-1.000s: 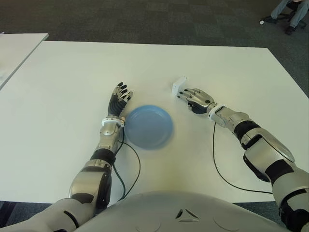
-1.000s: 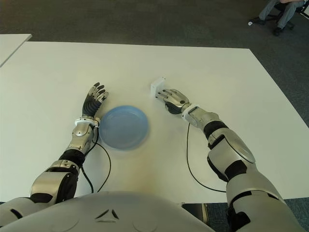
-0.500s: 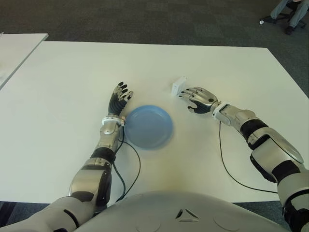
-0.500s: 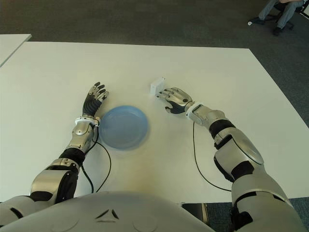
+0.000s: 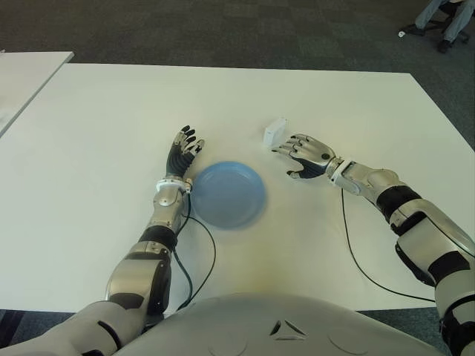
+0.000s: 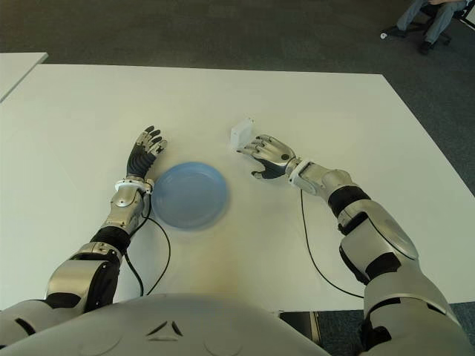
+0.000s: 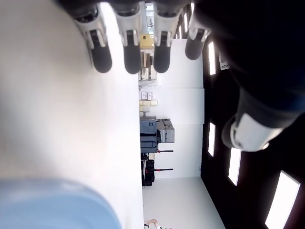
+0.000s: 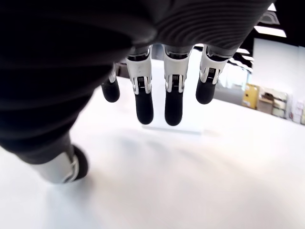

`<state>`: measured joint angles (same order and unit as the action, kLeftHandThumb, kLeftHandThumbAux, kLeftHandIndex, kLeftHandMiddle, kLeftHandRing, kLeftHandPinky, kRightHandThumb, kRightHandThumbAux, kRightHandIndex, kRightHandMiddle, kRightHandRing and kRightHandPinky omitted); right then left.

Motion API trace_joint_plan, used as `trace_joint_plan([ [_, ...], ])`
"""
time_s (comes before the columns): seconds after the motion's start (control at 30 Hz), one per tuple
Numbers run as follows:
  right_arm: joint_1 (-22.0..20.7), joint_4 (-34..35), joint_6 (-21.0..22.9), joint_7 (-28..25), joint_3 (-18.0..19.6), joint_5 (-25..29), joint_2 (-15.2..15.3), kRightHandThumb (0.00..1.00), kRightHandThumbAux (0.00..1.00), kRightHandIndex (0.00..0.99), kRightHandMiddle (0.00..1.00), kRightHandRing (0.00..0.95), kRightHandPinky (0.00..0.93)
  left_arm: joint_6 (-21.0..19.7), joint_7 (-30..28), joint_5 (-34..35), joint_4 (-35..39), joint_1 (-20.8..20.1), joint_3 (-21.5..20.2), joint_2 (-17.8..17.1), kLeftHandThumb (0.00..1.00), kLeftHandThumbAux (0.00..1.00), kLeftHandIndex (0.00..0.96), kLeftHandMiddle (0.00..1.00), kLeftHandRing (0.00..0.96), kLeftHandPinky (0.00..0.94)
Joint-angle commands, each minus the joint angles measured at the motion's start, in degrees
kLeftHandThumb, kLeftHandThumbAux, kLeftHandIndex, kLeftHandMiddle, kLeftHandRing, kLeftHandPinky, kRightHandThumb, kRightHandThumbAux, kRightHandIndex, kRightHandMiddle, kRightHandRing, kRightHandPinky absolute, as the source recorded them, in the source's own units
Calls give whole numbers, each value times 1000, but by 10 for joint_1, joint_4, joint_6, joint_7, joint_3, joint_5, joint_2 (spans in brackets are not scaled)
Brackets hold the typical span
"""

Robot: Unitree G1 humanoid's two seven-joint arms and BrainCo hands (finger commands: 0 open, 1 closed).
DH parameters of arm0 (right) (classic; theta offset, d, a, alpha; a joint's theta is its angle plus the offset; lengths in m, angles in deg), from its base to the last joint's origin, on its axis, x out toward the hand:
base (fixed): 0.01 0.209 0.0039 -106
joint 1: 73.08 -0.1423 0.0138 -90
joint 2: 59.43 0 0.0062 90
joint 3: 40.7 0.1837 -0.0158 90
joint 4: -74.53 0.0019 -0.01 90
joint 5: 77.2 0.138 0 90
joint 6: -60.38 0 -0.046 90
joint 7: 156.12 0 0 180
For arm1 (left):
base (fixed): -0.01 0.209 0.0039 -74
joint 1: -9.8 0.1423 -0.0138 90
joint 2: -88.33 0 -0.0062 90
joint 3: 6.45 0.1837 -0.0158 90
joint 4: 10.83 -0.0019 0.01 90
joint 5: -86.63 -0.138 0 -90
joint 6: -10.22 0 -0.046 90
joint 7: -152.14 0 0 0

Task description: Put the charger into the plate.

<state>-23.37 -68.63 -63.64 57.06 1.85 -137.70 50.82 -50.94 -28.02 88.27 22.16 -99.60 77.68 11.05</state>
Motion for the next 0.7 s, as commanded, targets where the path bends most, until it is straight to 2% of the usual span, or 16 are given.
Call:
trace_joint_plan([
  [0.03, 4, 15, -12, 40, -4, -24, 9, 0, 565, 99, 262, 253, 219, -42, -3, -4, -43, 32, 2, 5, 0, 602, 119, 156, 156, 187],
  [0.3, 13, 54, -20, 67, 13, -22, 16, 0, 554, 104, 269, 250, 205, -36, 6, -9, -50, 32, 4, 6, 2, 608, 139, 188, 188, 215],
  [0.6, 17, 76, -10, 36, 27, -13, 9, 0, 564, 99, 218, 199, 169, -27, 11, -13, -62, 31, 3, 6, 6, 611, 149, 209, 208, 228],
  [0.7, 15, 75, -5, 13, 35, -6, 3, 0, 556, 85, 179, 160, 127, -24, 13, -14, -64, 31, 3, 6, 4, 612, 156, 215, 214, 229],
])
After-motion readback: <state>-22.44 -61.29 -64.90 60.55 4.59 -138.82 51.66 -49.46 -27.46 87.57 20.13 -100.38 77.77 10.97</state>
